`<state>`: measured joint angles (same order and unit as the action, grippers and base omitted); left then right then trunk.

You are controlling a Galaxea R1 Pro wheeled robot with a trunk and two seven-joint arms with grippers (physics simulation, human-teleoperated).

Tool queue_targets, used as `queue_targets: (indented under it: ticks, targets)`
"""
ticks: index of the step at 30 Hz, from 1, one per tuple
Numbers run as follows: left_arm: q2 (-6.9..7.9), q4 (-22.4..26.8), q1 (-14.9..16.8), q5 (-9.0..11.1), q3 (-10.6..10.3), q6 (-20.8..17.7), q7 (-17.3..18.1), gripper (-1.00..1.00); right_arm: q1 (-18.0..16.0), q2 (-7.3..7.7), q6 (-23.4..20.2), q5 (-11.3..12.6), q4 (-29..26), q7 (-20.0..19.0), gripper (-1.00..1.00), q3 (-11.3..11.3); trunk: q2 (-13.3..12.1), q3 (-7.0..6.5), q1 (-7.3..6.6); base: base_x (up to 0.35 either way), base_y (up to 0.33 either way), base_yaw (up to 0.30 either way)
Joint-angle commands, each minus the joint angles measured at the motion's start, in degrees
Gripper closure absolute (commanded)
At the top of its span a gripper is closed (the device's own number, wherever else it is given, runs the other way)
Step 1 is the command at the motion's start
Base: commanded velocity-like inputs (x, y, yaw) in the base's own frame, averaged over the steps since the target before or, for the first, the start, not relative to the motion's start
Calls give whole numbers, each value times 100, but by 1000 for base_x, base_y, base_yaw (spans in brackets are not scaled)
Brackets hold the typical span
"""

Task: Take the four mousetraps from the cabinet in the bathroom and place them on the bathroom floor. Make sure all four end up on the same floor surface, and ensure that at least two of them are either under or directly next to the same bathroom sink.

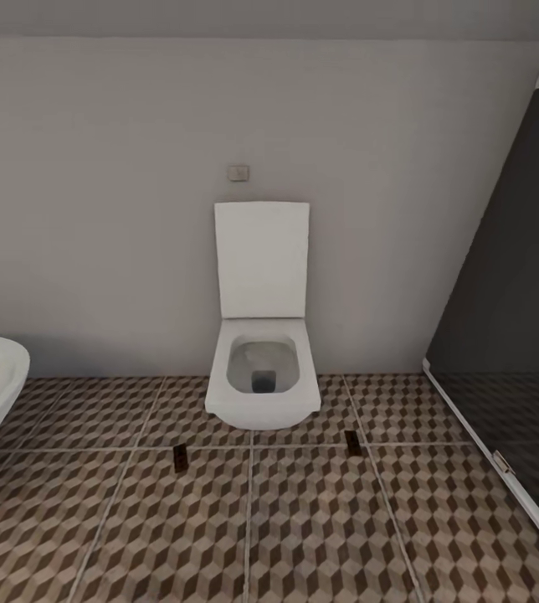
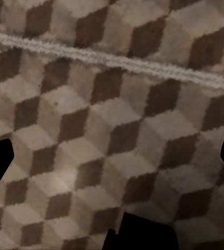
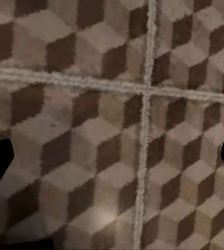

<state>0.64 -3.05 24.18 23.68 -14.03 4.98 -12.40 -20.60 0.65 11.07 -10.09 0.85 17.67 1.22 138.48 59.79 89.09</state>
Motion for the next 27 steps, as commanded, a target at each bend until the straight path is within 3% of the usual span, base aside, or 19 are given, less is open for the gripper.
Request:
queue_targets:
  ticks: [1,22,27]
  targets:
    - [-4,-20,-43,49,-48,29,1,-100,13,-1,9,-36,24,26,-100,10,-40,-14,-24,0,0,0]
    - [-4,-20,-184,49,-48,12,1,-100,263,38,16,-29,133,26,-100,10,-882,-391,-485,0,0,0]
    - [-6,-20,-185,49,-48,7,1,-100,266,33,17,-27,136,26,-100,10,-882,-391,-485,0,0,0]
